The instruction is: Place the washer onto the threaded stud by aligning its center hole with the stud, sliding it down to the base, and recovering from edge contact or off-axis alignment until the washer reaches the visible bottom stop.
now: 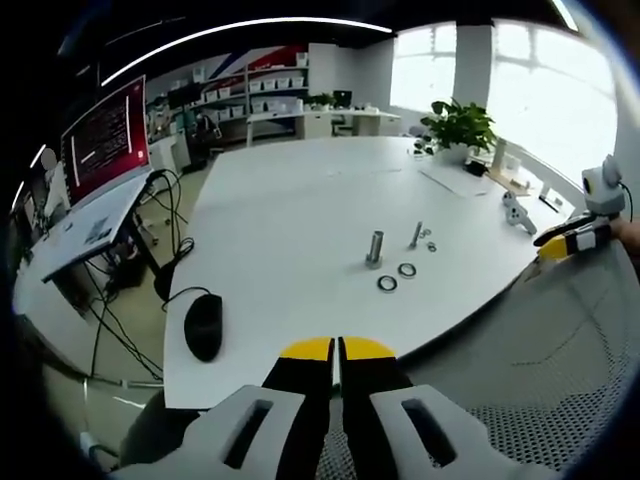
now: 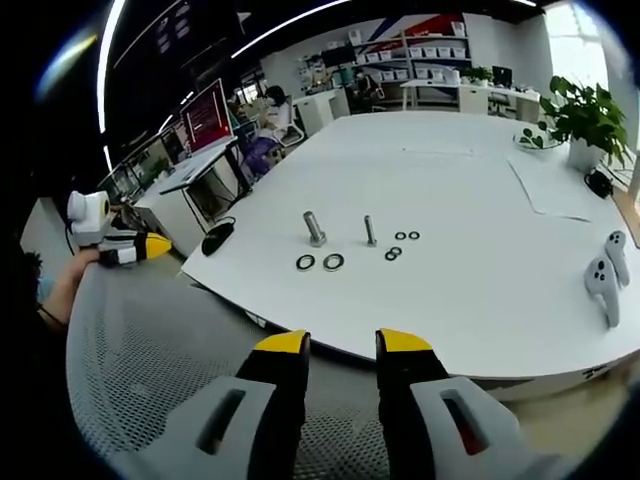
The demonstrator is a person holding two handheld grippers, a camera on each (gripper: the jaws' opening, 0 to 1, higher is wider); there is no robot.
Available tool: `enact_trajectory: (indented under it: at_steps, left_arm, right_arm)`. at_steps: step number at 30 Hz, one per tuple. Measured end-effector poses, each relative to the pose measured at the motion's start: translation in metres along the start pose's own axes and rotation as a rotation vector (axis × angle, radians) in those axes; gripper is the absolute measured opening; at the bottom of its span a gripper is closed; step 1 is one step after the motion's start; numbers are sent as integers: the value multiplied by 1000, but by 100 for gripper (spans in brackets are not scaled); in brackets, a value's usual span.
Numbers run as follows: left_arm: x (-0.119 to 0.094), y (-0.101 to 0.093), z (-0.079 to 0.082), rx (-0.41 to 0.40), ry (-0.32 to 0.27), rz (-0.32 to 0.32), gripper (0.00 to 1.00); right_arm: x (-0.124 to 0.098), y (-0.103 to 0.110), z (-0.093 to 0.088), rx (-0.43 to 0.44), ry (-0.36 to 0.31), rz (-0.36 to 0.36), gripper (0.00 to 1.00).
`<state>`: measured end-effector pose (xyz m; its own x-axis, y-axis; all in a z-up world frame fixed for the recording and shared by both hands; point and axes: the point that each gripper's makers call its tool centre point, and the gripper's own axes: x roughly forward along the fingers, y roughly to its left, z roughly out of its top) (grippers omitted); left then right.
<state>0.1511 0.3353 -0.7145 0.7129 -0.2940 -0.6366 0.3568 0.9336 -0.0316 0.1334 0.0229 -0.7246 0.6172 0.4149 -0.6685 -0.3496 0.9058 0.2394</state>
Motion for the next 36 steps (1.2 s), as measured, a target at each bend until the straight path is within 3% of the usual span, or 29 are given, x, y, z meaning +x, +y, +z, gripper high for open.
enact_trajectory:
  at_steps: [9,11,12,13,16,19,21,27,30,32,36]
  left_arm:
    - [0,9,-9,-45,54,53,0]
    - [0,10,-8,-47,50,61,0]
    - [0,12,-8,-50,53,68,0]
    - [0,13,-9,-50,60,70,0]
    - [-1,17,-11,-51,69,99,0]
    - [-4,22,-4,-60,28,131,0]
    - [-4,24,-5,-80,23,139,0]
    - [-5,27,-6,-70,32,164,0]
    - [-7,27,-5,-72,39,179,0]
    - [-7,20,-10,-107,87,171,0]
    - [-3,22,-6,-70,82,191,0]
  right_arm:
    - [3,10,-11,-109,103,53,26]
    - [3,13,-7,-159,90,72,24]
    - [2,7,4,-198,29,23,21]
    - [1,3,6,-218,25,-10,20]
    - [5,13,-11,-265,141,60,20]
    - [6,22,-3,-305,93,117,20]
    - [6,27,-7,-333,119,154,20]
    - [6,42,-8,-355,113,258,20]
    - [7,42,-11,-359,138,275,20]
    - [7,44,-17,-355,165,302,20]
    - [7,41,-16,-347,159,286,21]
